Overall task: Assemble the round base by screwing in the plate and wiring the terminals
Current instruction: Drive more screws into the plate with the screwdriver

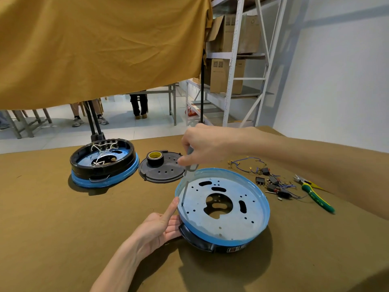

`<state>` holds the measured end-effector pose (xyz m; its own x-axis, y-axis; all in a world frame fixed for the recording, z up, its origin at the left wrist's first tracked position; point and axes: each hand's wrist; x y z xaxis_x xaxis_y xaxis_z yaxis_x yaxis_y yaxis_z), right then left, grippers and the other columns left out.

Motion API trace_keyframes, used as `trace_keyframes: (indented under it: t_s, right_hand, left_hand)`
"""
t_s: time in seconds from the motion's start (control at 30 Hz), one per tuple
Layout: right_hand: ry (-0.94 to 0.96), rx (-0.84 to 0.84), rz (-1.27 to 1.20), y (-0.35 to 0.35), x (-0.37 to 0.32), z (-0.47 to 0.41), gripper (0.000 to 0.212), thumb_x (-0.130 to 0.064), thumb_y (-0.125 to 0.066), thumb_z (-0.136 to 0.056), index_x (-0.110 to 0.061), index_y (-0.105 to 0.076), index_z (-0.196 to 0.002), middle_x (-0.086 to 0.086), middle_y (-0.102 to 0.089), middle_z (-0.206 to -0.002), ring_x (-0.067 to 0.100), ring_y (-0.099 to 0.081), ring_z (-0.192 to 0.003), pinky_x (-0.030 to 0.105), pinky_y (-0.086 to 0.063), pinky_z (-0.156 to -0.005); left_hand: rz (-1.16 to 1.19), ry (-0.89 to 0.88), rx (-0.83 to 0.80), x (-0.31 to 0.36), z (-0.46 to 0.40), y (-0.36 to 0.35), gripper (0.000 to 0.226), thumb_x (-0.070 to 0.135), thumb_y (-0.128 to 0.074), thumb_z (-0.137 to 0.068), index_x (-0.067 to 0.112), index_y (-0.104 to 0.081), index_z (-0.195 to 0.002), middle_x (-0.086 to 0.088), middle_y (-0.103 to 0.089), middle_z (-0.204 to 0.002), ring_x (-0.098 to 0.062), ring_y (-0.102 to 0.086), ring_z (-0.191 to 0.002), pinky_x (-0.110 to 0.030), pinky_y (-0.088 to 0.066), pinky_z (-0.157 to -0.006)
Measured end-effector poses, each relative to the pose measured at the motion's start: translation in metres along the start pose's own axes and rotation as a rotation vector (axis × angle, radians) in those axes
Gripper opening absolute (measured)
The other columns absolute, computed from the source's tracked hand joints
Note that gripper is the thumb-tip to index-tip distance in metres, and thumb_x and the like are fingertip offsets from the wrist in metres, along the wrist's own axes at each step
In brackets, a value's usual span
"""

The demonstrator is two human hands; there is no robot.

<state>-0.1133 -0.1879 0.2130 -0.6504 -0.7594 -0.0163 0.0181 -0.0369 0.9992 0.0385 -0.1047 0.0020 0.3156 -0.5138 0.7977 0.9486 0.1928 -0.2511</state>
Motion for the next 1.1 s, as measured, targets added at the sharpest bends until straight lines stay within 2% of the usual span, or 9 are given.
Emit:
trace_keyframes:
  t_s: [0.13,0.27,0.4,0.5,0.6,0.77,0.87,0.97,1.1]
  right_hand:
    - [0.0,-0.15,-0.074,0.01,0.001,0.002,0.034,-0.044,-0.071,-0.092,-0.017,-0.057,-0.107,0.005,-0.073,-0.079,0.012,-0.065,-0.052,0.02,-0.047,-0.041]
    - [0.064,-0.137,-0.075,0.013,0.005,0.0,0.02,-0.033,-0.072,-0.091,-0.016,-0.062,-0.095,0.006,-0.073,-0.072,0.021,-0.071,-0.058,0.019,-0.049,-0.044]
    - [0.019,-0.071,-0.061,0.0,0.002,-0.008,0.038,-0.041,-0.062,-0.098,-0.005,-0.068,-0.088,0.01,-0.071,-0.06,0.016,-0.062,-0.039,0.018,-0.043,-0.037]
    - [-0.039,-0.08,-0.06,0.0,0.007,-0.008,0.053,-0.05,-0.053,-0.102,-0.001,-0.071,-0.09,0.006,-0.071,-0.058,0.014,-0.058,-0.037,0.017,-0.042,-0.037]
    - [-0.024,-0.233,-0.115,0.013,0.012,0.0,0.034,-0.047,-0.07,-0.092,-0.018,-0.058,-0.104,-0.005,-0.07,-0.059,0.009,-0.06,-0.043,0.017,-0.044,-0.041]
    - [0.09,-0.144,-0.143,0.012,0.006,0.003,0.018,-0.025,-0.074,-0.089,-0.017,-0.059,-0.095,0.002,-0.075,-0.072,0.015,-0.072,-0.057,0.026,-0.058,-0.053]
    - [0.048,-0.114,-0.11,0.008,0.001,0.002,0.024,-0.032,-0.069,-0.095,-0.009,-0.063,-0.094,0.005,-0.074,-0.064,0.019,-0.07,-0.05,0.022,-0.051,-0.044]
    - [-0.01,-0.062,-0.028,0.002,-0.003,-0.002,0.047,-0.046,-0.055,-0.103,0.0,-0.066,-0.094,0.01,-0.073,-0.063,0.023,-0.068,-0.046,0.019,-0.043,-0.037]
    - [0.022,-0.209,-0.07,0.014,-0.001,0.001,0.033,-0.039,-0.07,-0.095,-0.015,-0.053,-0.111,0.001,-0.073,-0.07,0.012,-0.065,-0.047,0.018,-0.047,-0.043]
  left_hand:
    - [0.005,0.01,0.002,0.0,0.001,-0.001,0.084,0.056,-0.077,-0.064,-0.007,-0.063,-0.117,-0.023,-0.077,-0.103,-0.033,-0.078,-0.092,-0.035,-0.064,-0.063]
    - [0.008,0.009,0.008,0.001,0.0,-0.001,0.084,0.056,-0.076,-0.066,-0.008,-0.063,-0.119,-0.023,-0.077,-0.103,-0.033,-0.078,-0.093,-0.035,-0.064,-0.062]
    - [0.013,0.01,-0.007,0.0,0.001,-0.001,0.082,0.054,-0.076,-0.067,-0.009,-0.063,-0.118,-0.024,-0.077,-0.104,-0.033,-0.078,-0.092,-0.035,-0.064,-0.062]
    - [0.013,0.009,-0.006,0.001,0.002,-0.002,0.079,0.054,-0.075,-0.069,-0.009,-0.063,-0.117,-0.024,-0.077,-0.103,-0.033,-0.078,-0.093,-0.037,-0.066,-0.066]
    - [0.012,0.009,0.003,0.001,0.001,-0.002,0.079,0.055,-0.075,-0.069,-0.007,-0.063,-0.116,-0.023,-0.077,-0.104,-0.034,-0.077,-0.095,-0.04,-0.065,-0.074]
    - [0.028,0.027,-0.01,0.002,0.003,-0.002,0.079,0.053,-0.075,-0.07,-0.008,-0.063,-0.118,-0.024,-0.077,-0.105,-0.034,-0.077,-0.095,-0.037,-0.066,-0.065]
    - [0.029,0.025,-0.017,0.001,0.002,-0.001,0.08,0.054,-0.075,-0.071,-0.009,-0.062,-0.12,-0.024,-0.076,-0.106,-0.034,-0.077,-0.095,-0.035,-0.065,-0.063]
    - [0.026,0.027,-0.02,0.001,0.001,0.0,0.082,0.054,-0.075,-0.07,-0.009,-0.061,-0.12,-0.024,-0.076,-0.107,-0.034,-0.077,-0.095,-0.036,-0.065,-0.063]
    - [0.013,0.03,-0.003,0.002,0.0,0.001,0.085,0.056,-0.076,-0.066,-0.008,-0.062,-0.121,-0.024,-0.076,-0.108,-0.034,-0.077,-0.096,-0.036,-0.065,-0.065]
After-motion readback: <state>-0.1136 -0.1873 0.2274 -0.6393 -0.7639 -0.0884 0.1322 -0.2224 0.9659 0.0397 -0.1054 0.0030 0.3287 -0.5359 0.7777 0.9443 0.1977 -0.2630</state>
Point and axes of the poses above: each hand's wrist, its own z-axis away from the middle knuckle, its own y-axis out of the back of the hand, x = y × z
